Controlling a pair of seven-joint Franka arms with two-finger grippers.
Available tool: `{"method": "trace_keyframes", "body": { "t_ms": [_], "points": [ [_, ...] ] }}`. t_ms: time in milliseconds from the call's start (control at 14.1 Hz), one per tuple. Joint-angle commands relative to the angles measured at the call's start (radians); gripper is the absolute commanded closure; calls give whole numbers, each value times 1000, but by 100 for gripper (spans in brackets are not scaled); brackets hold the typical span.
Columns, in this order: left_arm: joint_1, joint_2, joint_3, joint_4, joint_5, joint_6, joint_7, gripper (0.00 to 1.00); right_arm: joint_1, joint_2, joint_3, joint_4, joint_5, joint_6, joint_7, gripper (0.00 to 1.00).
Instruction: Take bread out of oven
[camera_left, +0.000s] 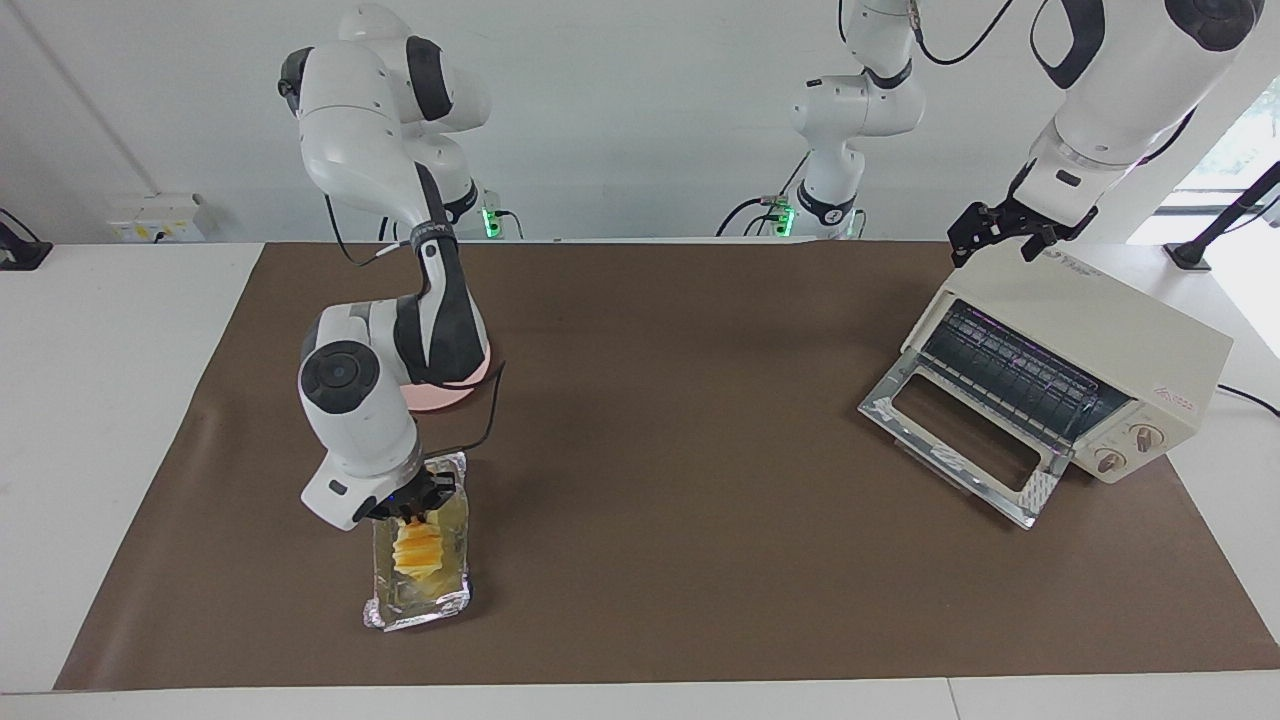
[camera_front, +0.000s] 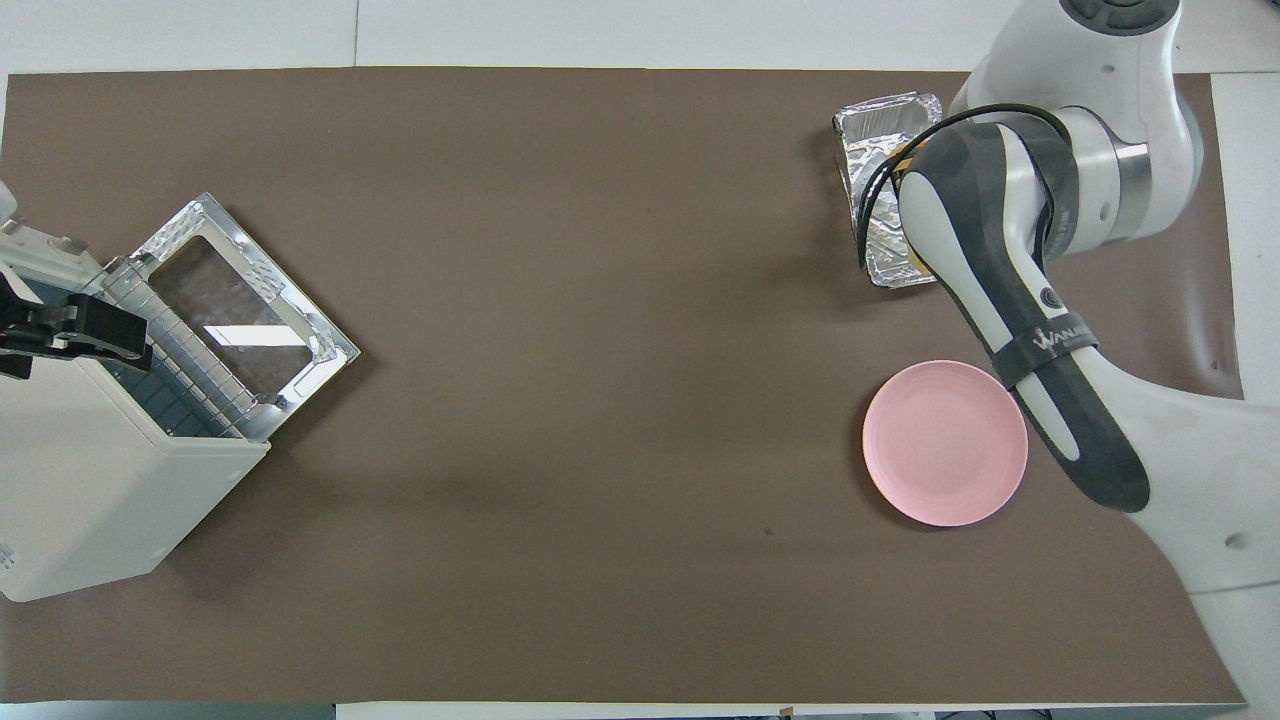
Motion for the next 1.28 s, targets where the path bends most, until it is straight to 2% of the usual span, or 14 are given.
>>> {"method": "trace_keyframes", "body": {
  "t_ms": [0, 213, 355, 426, 568, 923, 994, 1065, 1206],
  "points": [
    [12, -19, -4, -12, -14, -10, 12, 0, 6, -309, 7, -431, 37, 130, 44, 100],
    [12, -19, -4, -12, -13, -10, 12, 0, 6, -553, 7, -849, 66, 391, 46, 100],
    [12, -19, -4, -12, -14, -8, 12, 0, 6, -656, 5, -1088, 81, 587, 46, 100],
    [12, -19, -4, -12, -14, -10, 12, 0, 6, -679, 5, -1164, 82, 664, 44, 100],
    [12, -19, -4, -12, -14, -10, 12, 0, 4, -689, 5, -1238, 82, 746, 43, 100],
    [12, -19, -4, -12, -13, -10, 12, 0, 4, -663, 5, -1258, 83, 788, 47, 100],
    [12, -19, -4, -12, -13, -10, 12, 0, 4, -663, 5, -1255, 82, 777, 46, 8],
    [12, -19, -4, -12, -14, -10, 12, 0, 6, -666, 5, -1231, 82, 730, 41, 0],
    [12, -19, -4, -12, -13, -10, 12, 0, 6, -675, 5, -1101, 82, 510, 26, 0]
  ]
}}
